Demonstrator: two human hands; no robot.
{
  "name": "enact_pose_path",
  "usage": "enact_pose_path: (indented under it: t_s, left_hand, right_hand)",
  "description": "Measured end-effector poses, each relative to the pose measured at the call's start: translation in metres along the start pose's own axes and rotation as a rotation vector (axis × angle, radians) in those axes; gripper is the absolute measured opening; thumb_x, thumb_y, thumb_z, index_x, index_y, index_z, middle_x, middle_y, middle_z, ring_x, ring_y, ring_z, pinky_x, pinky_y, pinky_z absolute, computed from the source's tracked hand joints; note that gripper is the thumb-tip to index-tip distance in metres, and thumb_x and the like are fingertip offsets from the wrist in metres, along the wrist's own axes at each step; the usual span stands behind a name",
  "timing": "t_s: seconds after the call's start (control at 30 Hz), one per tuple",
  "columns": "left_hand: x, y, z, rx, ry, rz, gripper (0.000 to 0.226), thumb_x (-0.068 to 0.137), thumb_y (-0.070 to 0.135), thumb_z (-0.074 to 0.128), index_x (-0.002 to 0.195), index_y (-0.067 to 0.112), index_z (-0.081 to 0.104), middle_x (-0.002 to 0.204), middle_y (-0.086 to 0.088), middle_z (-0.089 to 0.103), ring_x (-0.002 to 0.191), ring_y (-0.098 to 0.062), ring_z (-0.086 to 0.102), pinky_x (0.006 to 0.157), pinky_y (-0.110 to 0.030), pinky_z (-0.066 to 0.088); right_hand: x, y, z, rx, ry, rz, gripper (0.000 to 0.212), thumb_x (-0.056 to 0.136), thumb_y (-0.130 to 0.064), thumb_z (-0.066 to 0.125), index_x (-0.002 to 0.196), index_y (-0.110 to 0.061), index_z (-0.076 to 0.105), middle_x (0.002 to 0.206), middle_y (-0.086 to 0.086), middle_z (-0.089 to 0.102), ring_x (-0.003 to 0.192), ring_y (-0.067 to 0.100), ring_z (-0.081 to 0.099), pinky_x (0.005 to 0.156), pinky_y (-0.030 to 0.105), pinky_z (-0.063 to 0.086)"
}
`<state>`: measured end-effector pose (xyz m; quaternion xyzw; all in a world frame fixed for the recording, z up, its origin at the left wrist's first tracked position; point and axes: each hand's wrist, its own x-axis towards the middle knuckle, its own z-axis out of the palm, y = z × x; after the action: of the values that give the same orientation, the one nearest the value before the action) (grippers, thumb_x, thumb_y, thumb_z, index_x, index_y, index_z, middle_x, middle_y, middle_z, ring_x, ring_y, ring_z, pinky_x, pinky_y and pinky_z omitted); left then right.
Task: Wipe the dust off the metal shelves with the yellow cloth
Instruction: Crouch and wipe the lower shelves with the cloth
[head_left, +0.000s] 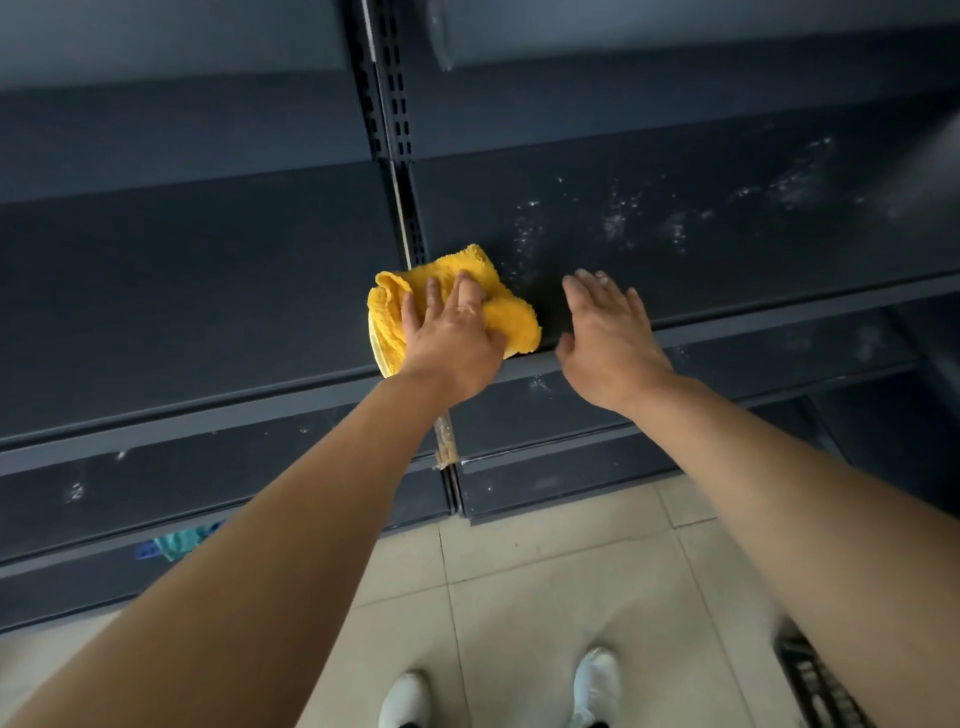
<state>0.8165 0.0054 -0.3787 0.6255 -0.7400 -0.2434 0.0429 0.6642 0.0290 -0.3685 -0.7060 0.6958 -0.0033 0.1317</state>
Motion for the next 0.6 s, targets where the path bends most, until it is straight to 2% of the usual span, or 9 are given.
enact_pose_path:
  t_s: [0.07, 0.13, 0.43, 0.6]
  left_hand:
    - [0.008, 0.015, 0.001, 0.078, -0.037, -0.018, 0.066, 0.095, 0.030, 0.035, 0.148, 0.010, 0.002, 0.159, -0.001, 0.003, 0.145, -0.024, -0.012, 0.115, -0.045, -0.014]
    - [0.015, 0.032, 0.005, 0.103, -0.064, -0.017, 0.067, 0.096, 0.032, 0.035, 0.149, 0.012, -0.001, 0.159, 0.000, 0.002, 0.145, -0.023, -0.013, 0.116, -0.045, -0.014]
    - [0.051, 0.120, 0.035, 0.089, -0.042, 0.029, 0.068, 0.094, 0.033, 0.036, 0.149, 0.016, 0.001, 0.159, 0.001, 0.003, 0.146, -0.019, -0.010, 0.116, -0.042, -0.013]
    - [0.050, 0.118, 0.037, 0.085, 0.025, -0.001, 0.070, 0.093, 0.035, 0.038, 0.150, 0.015, 0.002, 0.158, -0.005, 0.008, 0.146, -0.018, -0.007, 0.119, -0.037, -0.008]
  right_hand:
    - [0.004, 0.020, -0.003, -0.012, -0.008, -0.010, 0.061, 0.101, -0.031, 0.035, 0.151, -0.009, 0.009, 0.160, 0.008, 0.004, 0.148, 0.023, -0.001, 0.119, 0.041, -0.001]
    - [0.009, 0.039, -0.006, -0.036, -0.033, -0.021, 0.061, 0.101, -0.036, 0.033, 0.151, -0.010, 0.010, 0.160, 0.008, 0.005, 0.148, 0.023, 0.000, 0.118, 0.042, -0.001]
    - [0.022, 0.126, -0.019, 0.020, -0.056, -0.106, 0.057, 0.100, -0.029, 0.036, 0.150, -0.012, 0.017, 0.159, 0.005, 0.013, 0.147, 0.020, 0.008, 0.119, 0.038, 0.005]
    - [0.026, 0.141, -0.025, -0.013, -0.034, -0.121, 0.067, 0.098, -0.042, 0.038, 0.151, -0.013, 0.010, 0.160, 0.007, 0.000, 0.148, 0.023, -0.001, 0.119, 0.042, 0.002]
